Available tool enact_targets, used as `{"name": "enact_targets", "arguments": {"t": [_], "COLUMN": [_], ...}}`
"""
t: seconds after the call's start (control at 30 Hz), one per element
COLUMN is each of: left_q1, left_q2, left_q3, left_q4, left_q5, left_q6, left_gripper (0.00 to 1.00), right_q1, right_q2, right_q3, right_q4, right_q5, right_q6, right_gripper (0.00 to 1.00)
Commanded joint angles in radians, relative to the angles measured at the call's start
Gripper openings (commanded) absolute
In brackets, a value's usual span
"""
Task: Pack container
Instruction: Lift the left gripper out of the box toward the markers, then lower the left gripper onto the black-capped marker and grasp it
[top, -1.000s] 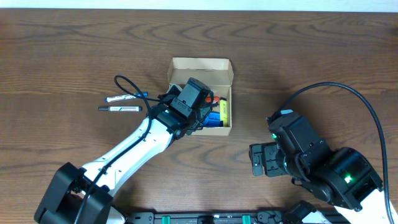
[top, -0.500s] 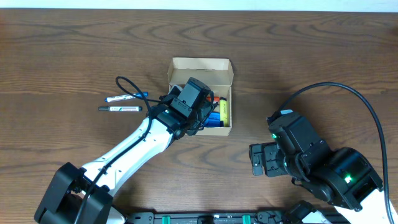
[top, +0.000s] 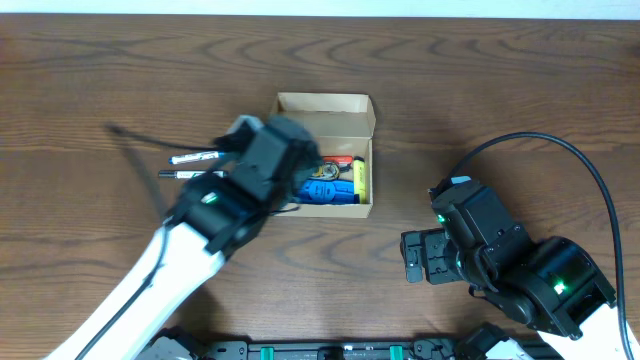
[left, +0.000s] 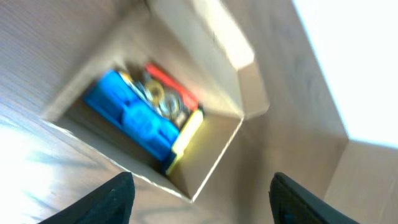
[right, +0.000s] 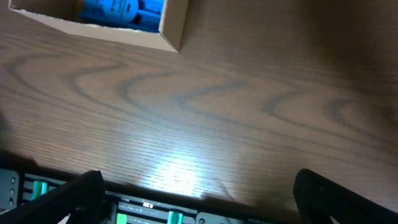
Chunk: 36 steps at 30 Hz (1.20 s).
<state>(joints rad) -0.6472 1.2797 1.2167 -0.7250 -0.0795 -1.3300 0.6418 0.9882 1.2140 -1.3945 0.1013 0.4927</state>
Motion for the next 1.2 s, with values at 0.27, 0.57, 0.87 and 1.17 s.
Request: {"name": "enact_targets", "arguments": {"t": [0.27, 0.57, 0.87, 1.17], "left_q1": [0.289, 0.348, 0.463, 0.552], "left_q2": [-0.012, 0.005, 0.191, 0.445], "left_q3": [0.009, 0.009, 0.021, 0.145], "left_q4": [-0.28, -0.25, -0.243, -0.309], "left_q5": [-0.171, -0.177, 0.096, 0.013], "left_q6": [-0.087, -0.099, -0.238, -0.169], "left_gripper": [0.95, 0.95, 0.9, 0.9], "right_q1": [0.008, 0.008, 0.008, 0.008], "right_q2": [0.0, 0.0, 0.0, 0.0], "right_q3": [0.0, 0.0, 0.0, 0.0], "right_q4": [-0.001, -0.001, -0.001, -0.001], "right_q5": [-0.001, 0.0, -0.001, -0.001], "right_q6": [0.008, 0.008, 0.007, 0.007], "right_gripper": [0.99, 0.99, 0.99, 0.99]}}
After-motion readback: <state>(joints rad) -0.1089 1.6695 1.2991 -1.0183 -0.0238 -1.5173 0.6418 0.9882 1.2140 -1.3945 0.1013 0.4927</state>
